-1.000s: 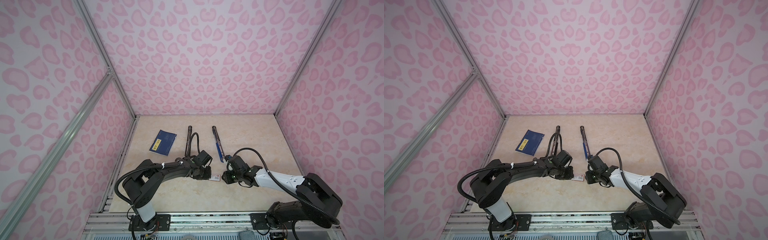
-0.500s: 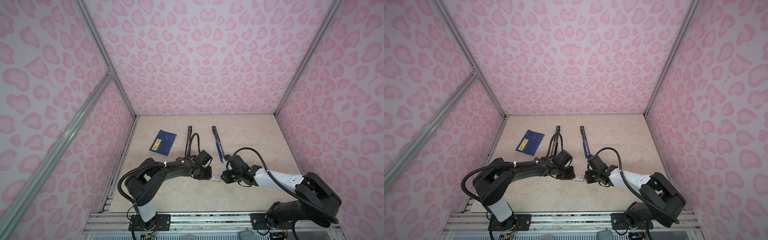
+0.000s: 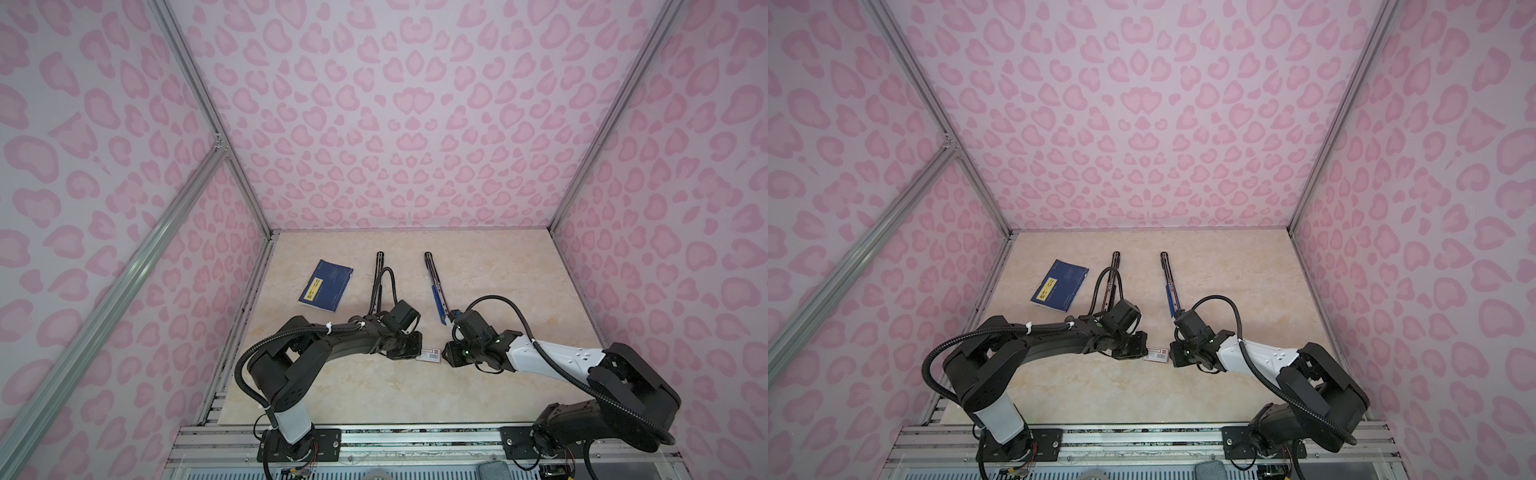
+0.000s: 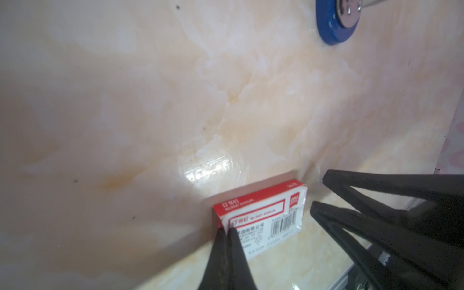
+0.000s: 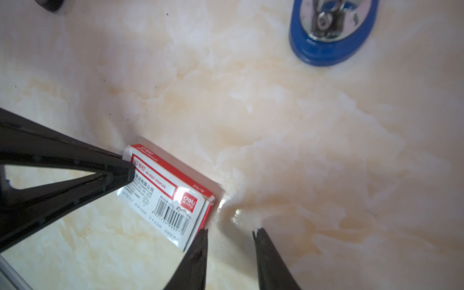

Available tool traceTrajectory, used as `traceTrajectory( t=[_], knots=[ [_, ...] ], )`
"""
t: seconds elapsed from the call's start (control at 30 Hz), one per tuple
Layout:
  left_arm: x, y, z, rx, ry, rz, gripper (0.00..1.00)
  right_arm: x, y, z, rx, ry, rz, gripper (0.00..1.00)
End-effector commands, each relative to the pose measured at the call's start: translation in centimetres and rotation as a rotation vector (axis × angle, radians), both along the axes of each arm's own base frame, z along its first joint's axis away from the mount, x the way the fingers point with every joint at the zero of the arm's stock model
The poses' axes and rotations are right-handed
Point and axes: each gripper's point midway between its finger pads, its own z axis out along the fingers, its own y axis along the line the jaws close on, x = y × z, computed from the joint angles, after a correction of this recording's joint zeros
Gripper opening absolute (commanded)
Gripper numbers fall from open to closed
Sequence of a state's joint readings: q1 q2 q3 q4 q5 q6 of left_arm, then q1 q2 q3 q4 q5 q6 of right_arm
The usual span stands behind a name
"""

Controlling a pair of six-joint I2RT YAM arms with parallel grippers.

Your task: Load the staples into the stapler

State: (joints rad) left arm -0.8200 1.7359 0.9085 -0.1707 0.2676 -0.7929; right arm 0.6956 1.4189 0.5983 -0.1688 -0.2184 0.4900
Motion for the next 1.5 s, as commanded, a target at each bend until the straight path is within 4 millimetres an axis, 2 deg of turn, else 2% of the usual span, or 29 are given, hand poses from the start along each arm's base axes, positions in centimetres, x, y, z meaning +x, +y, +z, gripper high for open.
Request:
traceTrajectory(
  t=[0.0, 0.3, 0.47, 0.63, 0.77, 0.93, 1.13, 1.23, 1.3, 1.47],
  knots=[
    [0.2, 0.3, 0.3, 0.006, -0.015, 0.021, 0.03, 0.3, 0.7, 0.4, 0.034, -0.006, -0.004, 0.36],
    [0.5, 1.0, 0.4, 0.016, -0.031, 0.053, 0.03, 0.5, 1.3, 0.7, 0.066, -0.01, -0.006, 0.4],
    [0.3, 1.1, 0.1, 0.018, -0.023, 0.058, 0.03, 0.4, 2.2, 0.3, 0.073, -0.001, 0.011, 0.38],
    [0.3, 1.3, 0.0, 0.022, -0.023, 0.06, 0.03, 0.2, 2.3, -0.3, 0.061, 0.011, 0.015, 0.35],
    [0.3, 1.4, 0.0, 0.024, -0.023, 0.066, 0.03, 0.2, 1.5, -0.7, 0.018, 0.011, 0.007, 0.33],
    [0.3, 1.6, 0.1, 0.026, -0.025, 0.069, 0.03, 0.2, -0.5, -1.3, -0.094, -0.001, -0.006, 0.31],
    [0.4, 1.6, 0.2, 0.024, -0.027, 0.07, 0.03, 0.2, -1.6, -0.8, -0.151, -0.018, -0.008, 0.3],
    [0.5, 1.7, 0.4, 0.024, -0.029, 0.073, 0.07, 0.4, -1.0, 0.1, -0.114, -0.032, -0.007, 0.3],
    [0.5, 1.8, 0.6, 0.025, -0.031, 0.076, 0.13, 0.5, -0.7, 0.7, -0.095, -0.044, -0.006, 0.31],
    [0.4, 1.8, 1.2, 0.015, -0.039, 0.077, 0.26, 0.6, -0.5, 0.9, -0.077, -0.047, -0.013, 0.32]
  ],
)
